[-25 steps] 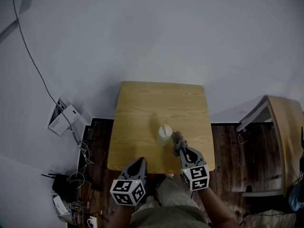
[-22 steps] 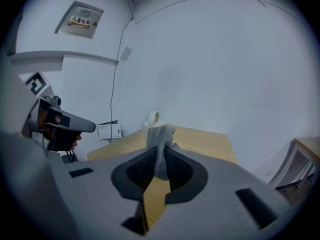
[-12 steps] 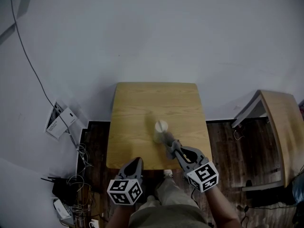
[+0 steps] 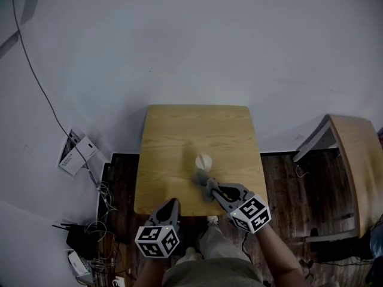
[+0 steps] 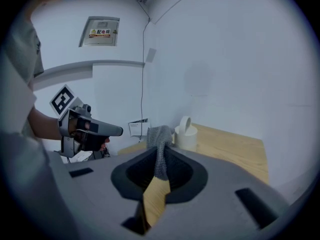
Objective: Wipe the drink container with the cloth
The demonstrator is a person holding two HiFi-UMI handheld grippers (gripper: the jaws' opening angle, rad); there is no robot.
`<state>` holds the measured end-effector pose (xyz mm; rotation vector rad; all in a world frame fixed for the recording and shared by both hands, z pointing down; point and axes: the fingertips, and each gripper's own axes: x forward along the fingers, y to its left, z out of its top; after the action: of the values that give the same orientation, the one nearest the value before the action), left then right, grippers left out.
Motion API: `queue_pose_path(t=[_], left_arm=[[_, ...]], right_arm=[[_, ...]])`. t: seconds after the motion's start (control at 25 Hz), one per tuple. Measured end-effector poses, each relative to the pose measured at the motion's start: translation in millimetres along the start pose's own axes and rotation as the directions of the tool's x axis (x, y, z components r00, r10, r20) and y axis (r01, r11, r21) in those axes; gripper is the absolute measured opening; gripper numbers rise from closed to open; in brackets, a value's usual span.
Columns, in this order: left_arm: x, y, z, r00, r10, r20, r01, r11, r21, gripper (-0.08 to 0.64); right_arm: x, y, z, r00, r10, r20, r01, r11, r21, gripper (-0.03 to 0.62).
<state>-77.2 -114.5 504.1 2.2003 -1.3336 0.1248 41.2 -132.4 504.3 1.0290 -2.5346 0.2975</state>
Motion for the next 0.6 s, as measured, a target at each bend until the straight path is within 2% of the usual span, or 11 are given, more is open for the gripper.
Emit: queue_pose_path(t=[0.28, 0.6], left_arm=[[10.9, 2.6, 4.8, 1.0, 0.015, -0.001, -0.015, 1.0, -0.006, 0.003], [21.2, 7.3, 4.8, 0.999, 0.032, -0.014, -0.033, 0.999, -0.017, 0.003]], right_arm=[[18.1, -14.9, -6.2, 0.999, 0.024, -0.041, -0.024, 1.0, -0.006, 0.025], [32.8, -34.7, -21.9, 0.995, 0.01, -0.095, -0.01, 1.0, -0.001, 0.025]])
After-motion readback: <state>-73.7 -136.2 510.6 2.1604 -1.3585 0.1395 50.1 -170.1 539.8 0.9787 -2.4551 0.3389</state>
